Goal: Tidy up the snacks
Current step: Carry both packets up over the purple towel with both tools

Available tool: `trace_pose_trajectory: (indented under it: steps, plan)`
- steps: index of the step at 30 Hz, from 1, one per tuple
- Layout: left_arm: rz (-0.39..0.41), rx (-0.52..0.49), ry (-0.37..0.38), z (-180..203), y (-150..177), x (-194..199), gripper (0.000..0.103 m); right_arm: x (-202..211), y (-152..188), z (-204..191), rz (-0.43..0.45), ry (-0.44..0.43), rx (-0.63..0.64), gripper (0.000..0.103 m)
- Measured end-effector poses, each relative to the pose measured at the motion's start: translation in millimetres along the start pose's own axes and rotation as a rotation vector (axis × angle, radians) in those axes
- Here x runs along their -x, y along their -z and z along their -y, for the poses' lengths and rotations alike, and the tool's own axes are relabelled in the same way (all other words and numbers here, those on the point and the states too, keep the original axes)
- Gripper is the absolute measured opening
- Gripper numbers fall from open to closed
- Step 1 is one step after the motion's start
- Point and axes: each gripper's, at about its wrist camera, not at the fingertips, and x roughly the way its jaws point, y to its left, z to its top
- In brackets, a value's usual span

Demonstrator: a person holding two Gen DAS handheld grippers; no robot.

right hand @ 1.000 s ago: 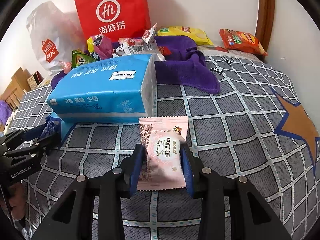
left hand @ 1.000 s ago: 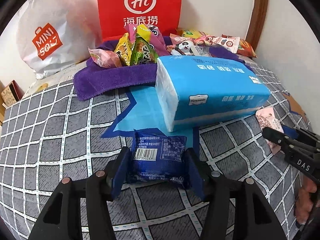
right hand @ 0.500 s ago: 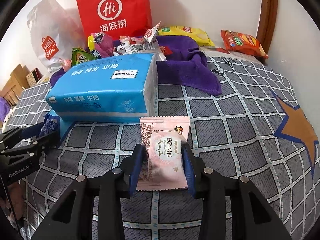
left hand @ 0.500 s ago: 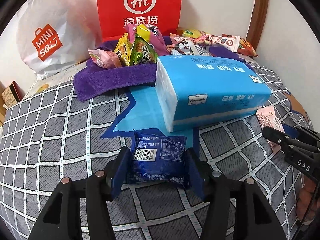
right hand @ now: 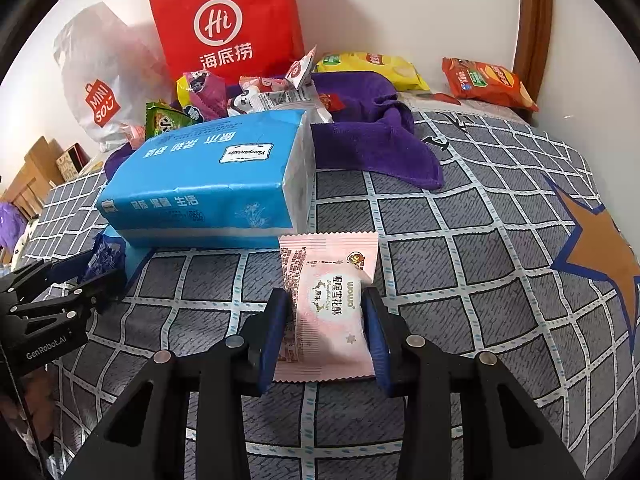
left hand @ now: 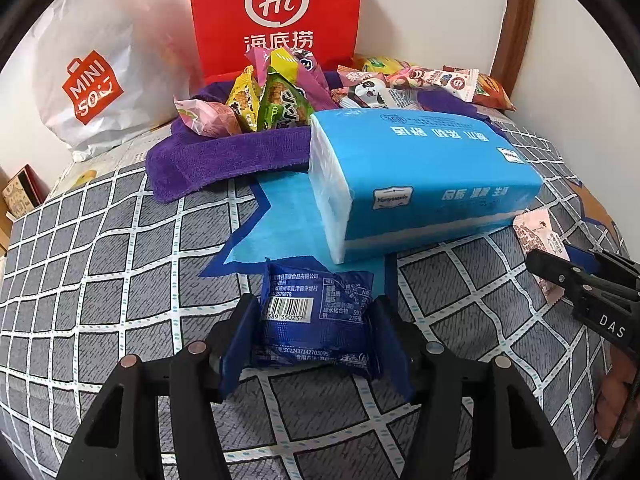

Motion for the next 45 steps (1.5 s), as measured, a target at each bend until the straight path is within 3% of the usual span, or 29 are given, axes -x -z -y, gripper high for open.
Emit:
trace_pose_trajectory:
  steps: [16,25,36,45]
  plan:
    - [0.003,-0.001,0.0,0.9,0.2,-1.2,0.058,-1.5,-0.2,0.2,0.002,0.004,0.009,0.039]
    - [0.011,0.028,0.01,-4.0,0.2,-0.2,0.049,-1.8,0.2,-1.0,0.001,0.006,0.013,0.039]
    - [0.01,0.027,0.004,1.6,-4.0,-4.2,0.048,-5.8,-3.7,-0.8,-0.004,-0.003,0.049,0.04]
    - [0.01,0.058,0.057,-6.6,-3.4,0.8,0.044,-3.7,-2.9,0.2,0.001,-0.008,0.04,0.036]
